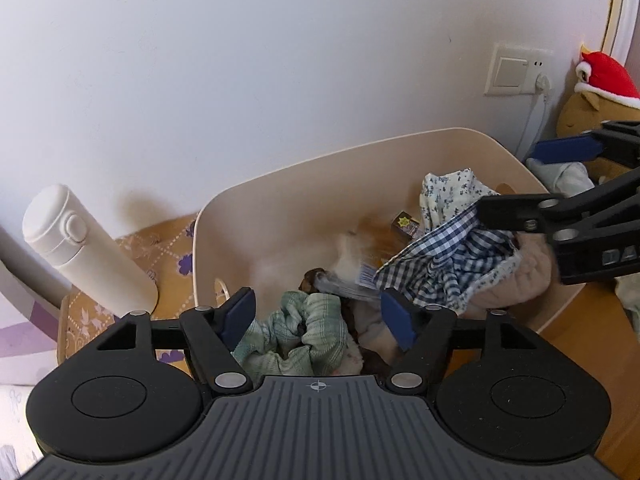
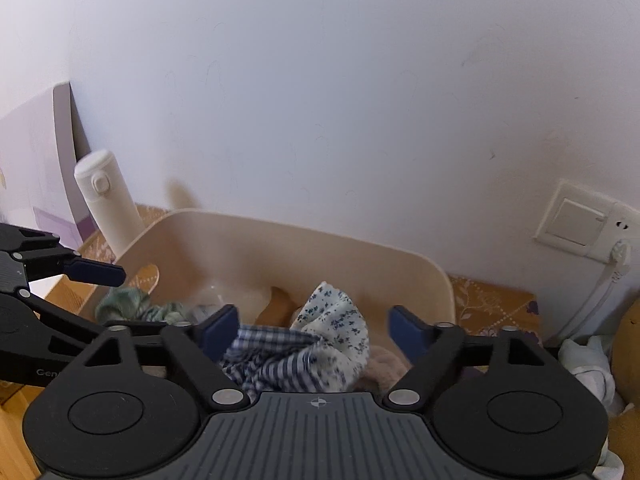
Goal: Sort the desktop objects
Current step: 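Lower both items into the basket and open both tools, then grasp the colorful tissue pack with the left tool while the right tool grasps the beige knotted cloth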
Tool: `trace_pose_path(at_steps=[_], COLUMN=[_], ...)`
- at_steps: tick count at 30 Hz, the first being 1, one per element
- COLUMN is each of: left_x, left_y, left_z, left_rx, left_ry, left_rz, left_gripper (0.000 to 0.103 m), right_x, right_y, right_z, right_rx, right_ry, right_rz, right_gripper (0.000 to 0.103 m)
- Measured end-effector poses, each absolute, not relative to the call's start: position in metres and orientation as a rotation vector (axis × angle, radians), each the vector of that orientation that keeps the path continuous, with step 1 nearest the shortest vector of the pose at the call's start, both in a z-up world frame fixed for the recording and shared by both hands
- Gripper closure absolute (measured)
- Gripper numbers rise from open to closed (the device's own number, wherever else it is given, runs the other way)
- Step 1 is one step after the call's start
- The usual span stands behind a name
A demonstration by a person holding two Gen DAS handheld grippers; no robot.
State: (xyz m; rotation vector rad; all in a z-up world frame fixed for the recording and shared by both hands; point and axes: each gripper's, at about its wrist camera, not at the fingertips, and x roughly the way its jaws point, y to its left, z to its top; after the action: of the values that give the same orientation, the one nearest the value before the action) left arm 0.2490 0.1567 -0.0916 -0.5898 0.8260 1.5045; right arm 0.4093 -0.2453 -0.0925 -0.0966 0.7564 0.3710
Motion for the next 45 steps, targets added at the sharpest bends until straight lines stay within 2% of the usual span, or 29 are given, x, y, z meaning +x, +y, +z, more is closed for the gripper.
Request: trace_pose_path(at_steps=[2, 3, 5, 8, 17, 27, 45], left_x=[0.248, 0.247, 0.246, 0.245, 0.244, 0.257, 0.269], left_y=[0.152, 0.149, 0.143, 0.130, 0.083, 0.059, 0.091], left_z=[-0.088, -0.086, -0.083, -0.078, -0.079, -0.107, -0.141], left_rx=[-0.602, -0.606, -0.615, -0.626, -0.669, -0.796, -0.960], left_ry=[0.818, 0.810, 0.799, 0.779, 0.727, 0.743, 0.738], left_rz=[1.507, 1.510, 1.522, 1.547, 1.610, 1.600, 1.560], left_gripper=[0.032, 0.032, 0.031, 0.022, 0.021, 0.021, 0.021], right_x=[0.403, 0.399, 0.393, 0.386, 0.344, 0.311, 0.320], right_y=[-0.252, -0.257, -0.264, -0.270, -0.291, -0.284, -0.266], right_z=[-0.086, -0.083, -0.079, -0.079, -0.088, -0.126, -0.174], right_rx=[-0.086, -0.079, -0.065, -0.047, -0.024, 0.022, 0.009], right_ry=[0.736, 0.726, 0.717, 0.722, 0.766, 0.884, 1.046], right_rz=[0.362, 0.356, 0.347, 0.332, 0.307, 0.306, 0.347], right_gripper=[0.001, 0.000, 0.000, 0.000, 0.000, 0.000, 0.000])
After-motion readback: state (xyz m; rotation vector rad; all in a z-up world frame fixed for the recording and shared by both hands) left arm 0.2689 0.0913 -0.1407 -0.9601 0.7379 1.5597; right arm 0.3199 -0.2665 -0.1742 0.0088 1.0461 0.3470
